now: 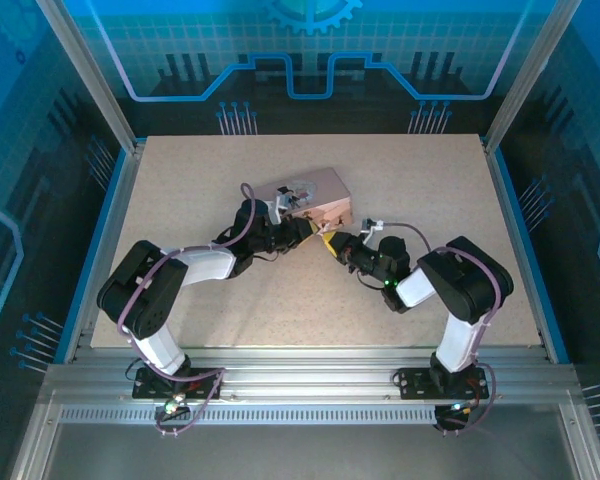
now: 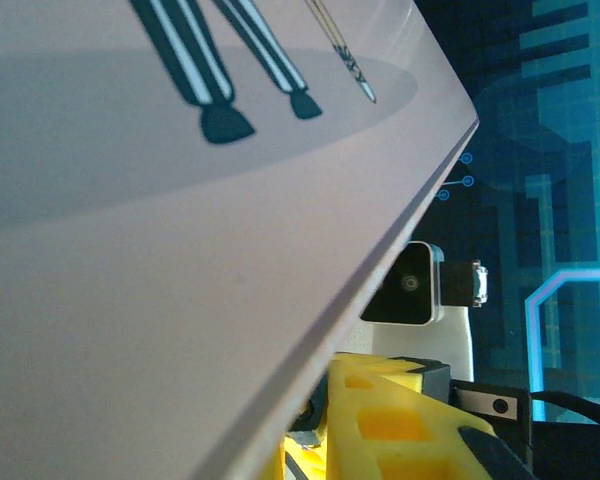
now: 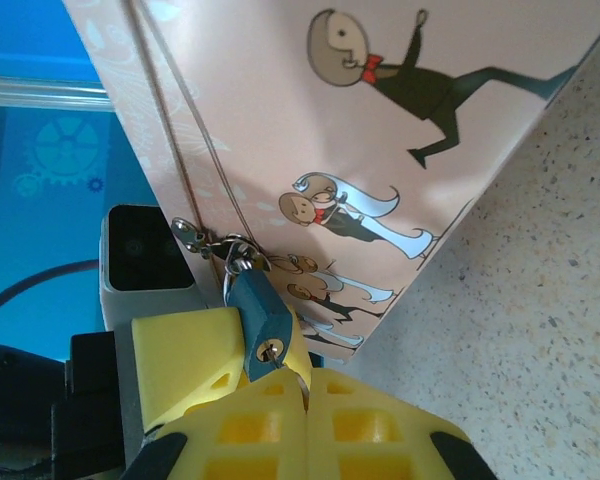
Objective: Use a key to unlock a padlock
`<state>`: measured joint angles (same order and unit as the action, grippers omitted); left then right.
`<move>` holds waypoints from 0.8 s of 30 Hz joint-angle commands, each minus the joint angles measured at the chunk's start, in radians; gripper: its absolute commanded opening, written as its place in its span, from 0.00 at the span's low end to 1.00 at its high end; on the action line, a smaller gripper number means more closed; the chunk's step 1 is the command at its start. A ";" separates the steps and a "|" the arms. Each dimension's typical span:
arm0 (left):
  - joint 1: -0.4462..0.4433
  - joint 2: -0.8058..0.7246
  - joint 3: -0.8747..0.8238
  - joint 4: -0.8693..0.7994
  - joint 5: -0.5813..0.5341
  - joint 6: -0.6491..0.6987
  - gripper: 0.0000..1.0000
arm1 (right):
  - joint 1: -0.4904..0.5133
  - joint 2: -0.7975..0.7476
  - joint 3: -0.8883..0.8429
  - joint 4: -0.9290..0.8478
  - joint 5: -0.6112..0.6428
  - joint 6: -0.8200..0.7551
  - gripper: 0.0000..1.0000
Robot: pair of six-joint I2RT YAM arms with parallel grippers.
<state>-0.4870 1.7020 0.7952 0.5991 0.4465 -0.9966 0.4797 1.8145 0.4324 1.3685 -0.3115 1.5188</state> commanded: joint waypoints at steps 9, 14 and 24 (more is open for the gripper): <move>-0.047 0.003 -0.013 0.109 0.183 -0.036 0.15 | 0.040 0.036 0.065 0.048 0.028 0.090 0.00; -0.047 0.008 -0.015 0.125 0.187 -0.047 0.15 | 0.096 0.013 0.086 -0.015 0.094 0.042 0.00; -0.046 0.002 -0.023 0.139 0.202 -0.053 0.15 | 0.077 0.079 0.103 0.053 0.105 0.079 0.00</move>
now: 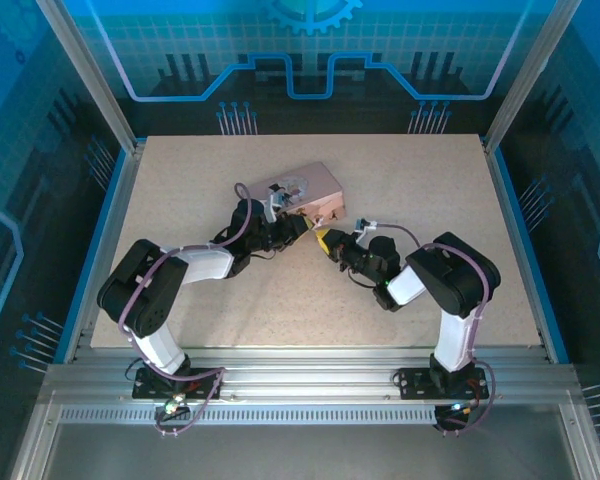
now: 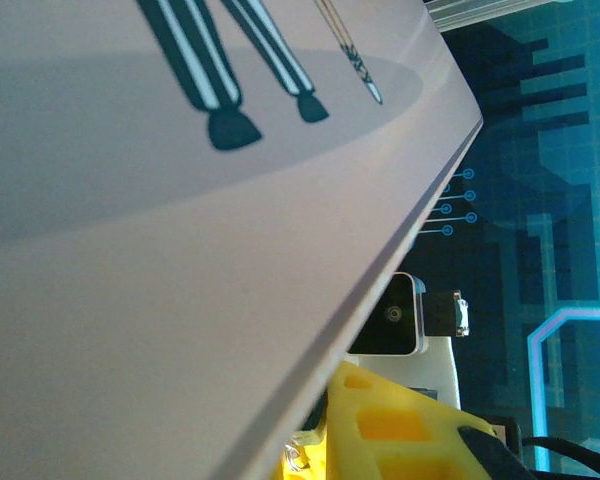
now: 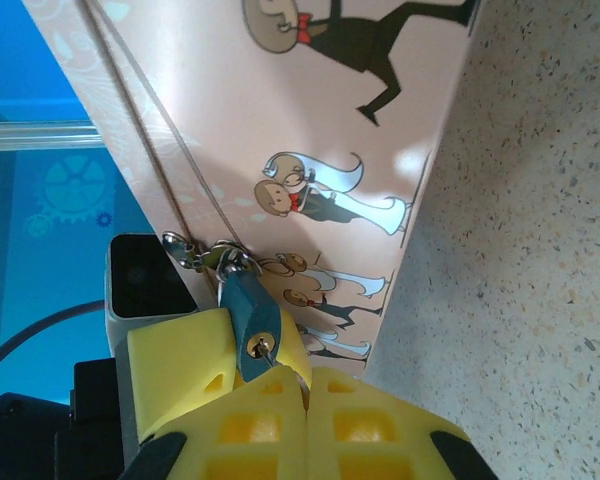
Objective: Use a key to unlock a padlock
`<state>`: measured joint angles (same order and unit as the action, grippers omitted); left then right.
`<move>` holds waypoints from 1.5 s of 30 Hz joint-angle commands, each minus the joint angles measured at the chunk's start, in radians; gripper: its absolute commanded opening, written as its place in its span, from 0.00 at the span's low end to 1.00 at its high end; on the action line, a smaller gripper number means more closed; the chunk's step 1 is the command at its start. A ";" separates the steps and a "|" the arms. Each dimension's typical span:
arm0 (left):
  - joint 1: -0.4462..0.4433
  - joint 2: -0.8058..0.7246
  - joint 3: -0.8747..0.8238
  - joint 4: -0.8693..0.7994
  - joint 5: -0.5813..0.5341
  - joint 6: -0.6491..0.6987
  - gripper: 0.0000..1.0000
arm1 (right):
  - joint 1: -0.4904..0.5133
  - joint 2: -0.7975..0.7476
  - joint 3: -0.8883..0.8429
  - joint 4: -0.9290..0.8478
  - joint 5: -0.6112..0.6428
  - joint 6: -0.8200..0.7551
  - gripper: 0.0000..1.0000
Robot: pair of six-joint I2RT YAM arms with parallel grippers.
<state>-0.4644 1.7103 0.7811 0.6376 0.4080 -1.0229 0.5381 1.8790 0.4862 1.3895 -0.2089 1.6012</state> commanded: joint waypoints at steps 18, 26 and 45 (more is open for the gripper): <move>-0.068 0.013 -0.005 0.139 0.255 -0.054 0.16 | -0.010 -0.199 0.094 -0.352 -0.095 -0.421 0.00; -0.068 0.019 -0.008 0.164 0.264 -0.065 0.16 | -0.042 0.002 0.093 0.032 -0.177 -0.121 0.00; -0.056 0.018 -0.041 0.180 0.273 -0.067 0.11 | -0.082 0.021 0.147 -0.013 -0.323 -0.116 0.00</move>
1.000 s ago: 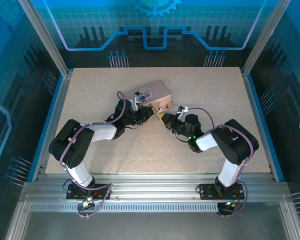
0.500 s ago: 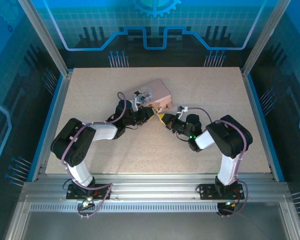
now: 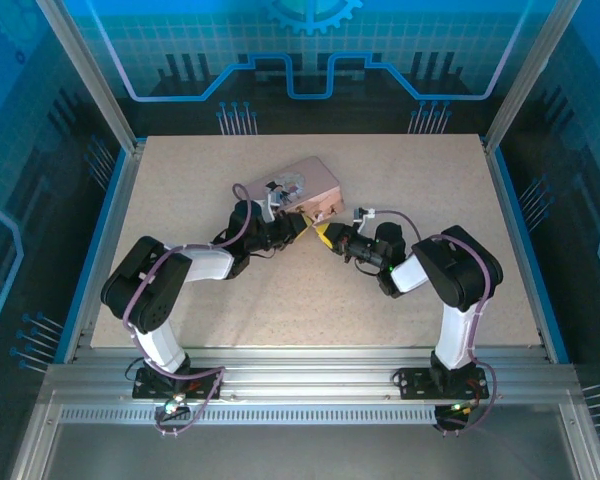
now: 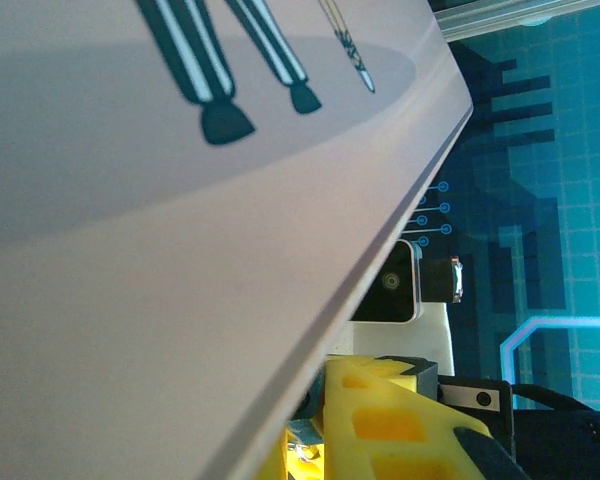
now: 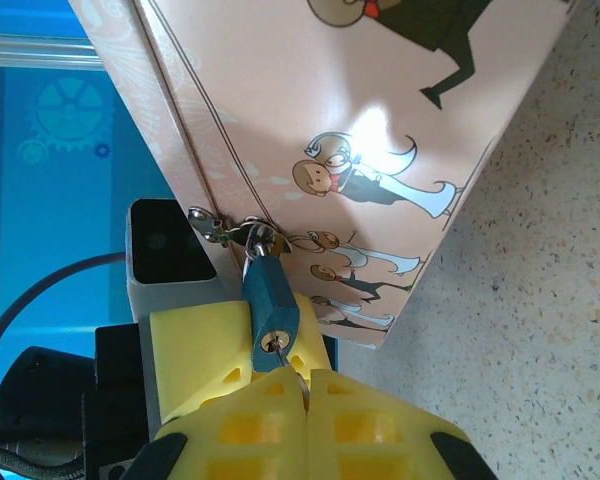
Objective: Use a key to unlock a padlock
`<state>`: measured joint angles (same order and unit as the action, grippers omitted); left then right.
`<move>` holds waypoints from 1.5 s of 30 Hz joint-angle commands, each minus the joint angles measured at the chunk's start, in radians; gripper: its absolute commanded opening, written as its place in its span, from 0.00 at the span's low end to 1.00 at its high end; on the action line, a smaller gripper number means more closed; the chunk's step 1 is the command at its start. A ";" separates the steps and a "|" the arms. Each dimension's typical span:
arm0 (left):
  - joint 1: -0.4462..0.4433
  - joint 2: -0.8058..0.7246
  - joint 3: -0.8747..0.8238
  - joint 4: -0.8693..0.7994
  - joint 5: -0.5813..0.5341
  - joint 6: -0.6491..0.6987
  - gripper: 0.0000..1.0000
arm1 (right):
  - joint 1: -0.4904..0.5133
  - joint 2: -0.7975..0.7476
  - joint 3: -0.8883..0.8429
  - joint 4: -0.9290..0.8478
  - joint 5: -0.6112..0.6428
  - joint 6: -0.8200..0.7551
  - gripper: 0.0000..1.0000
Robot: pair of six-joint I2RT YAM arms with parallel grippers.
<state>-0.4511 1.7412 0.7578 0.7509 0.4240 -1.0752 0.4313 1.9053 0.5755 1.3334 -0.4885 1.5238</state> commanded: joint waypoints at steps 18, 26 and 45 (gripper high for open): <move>-0.064 -0.012 -0.037 0.106 0.257 -0.032 0.10 | 0.051 -0.103 0.010 -0.043 -0.001 -0.179 0.00; -0.040 -0.023 -0.062 0.110 0.242 -0.027 0.09 | 0.061 -0.211 -0.081 -0.173 0.055 -0.313 0.00; -0.041 -0.003 -0.081 0.206 0.259 -0.073 0.08 | 0.235 -0.307 -0.154 -0.141 0.424 -0.354 0.00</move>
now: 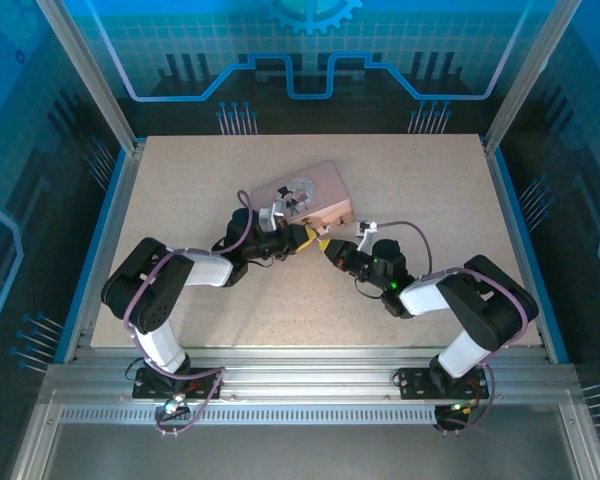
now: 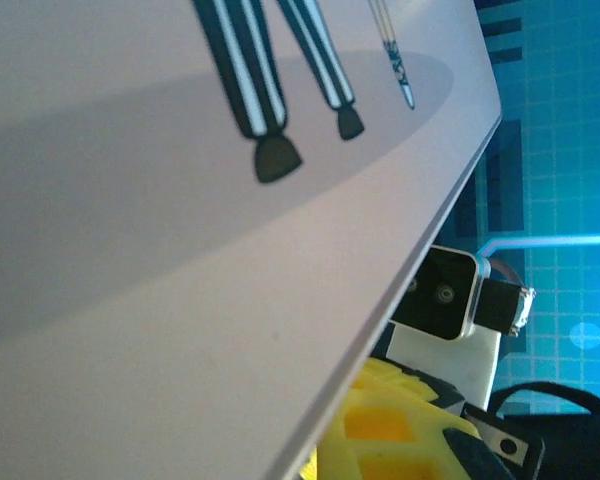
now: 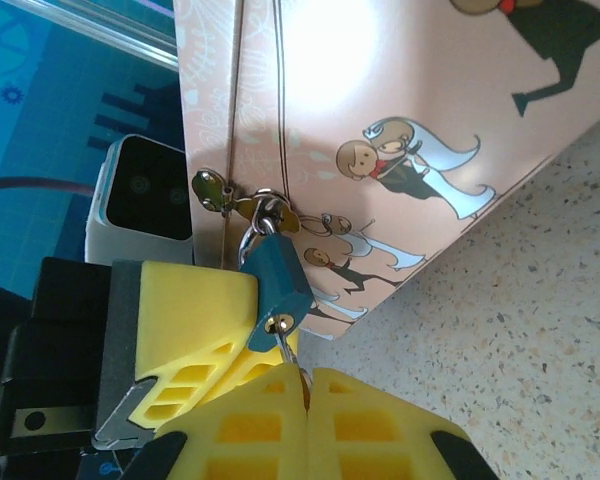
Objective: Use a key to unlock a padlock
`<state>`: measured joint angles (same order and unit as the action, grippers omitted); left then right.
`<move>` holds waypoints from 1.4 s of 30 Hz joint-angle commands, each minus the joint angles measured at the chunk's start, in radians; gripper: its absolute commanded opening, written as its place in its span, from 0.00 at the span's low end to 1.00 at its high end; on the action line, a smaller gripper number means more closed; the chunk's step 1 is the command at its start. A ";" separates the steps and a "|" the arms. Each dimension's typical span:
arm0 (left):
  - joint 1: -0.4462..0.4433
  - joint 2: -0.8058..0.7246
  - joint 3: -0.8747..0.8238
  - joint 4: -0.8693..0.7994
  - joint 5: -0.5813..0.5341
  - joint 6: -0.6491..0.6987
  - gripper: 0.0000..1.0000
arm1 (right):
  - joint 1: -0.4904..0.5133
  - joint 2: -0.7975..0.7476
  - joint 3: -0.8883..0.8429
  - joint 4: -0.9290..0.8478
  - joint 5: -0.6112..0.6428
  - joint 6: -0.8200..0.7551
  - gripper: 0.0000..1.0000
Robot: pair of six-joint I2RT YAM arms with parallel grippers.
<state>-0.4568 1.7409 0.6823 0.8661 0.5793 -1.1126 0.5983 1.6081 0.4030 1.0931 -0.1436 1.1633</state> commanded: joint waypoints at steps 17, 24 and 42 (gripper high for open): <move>-0.039 0.000 -0.003 0.148 0.145 -0.055 0.06 | -0.028 0.019 0.056 0.188 -0.047 0.255 0.00; -0.039 0.026 0.002 0.165 0.148 -0.062 0.06 | -0.114 -0.058 0.039 0.033 -0.211 0.153 0.00; -0.039 0.050 0.006 0.208 0.163 -0.083 0.06 | -0.212 0.030 0.102 0.075 -0.441 0.240 0.00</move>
<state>-0.4664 1.7733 0.6815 1.0328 0.6289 -1.1790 0.4160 1.6012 0.4614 1.0588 -0.5728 1.3544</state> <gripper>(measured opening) 0.095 0.064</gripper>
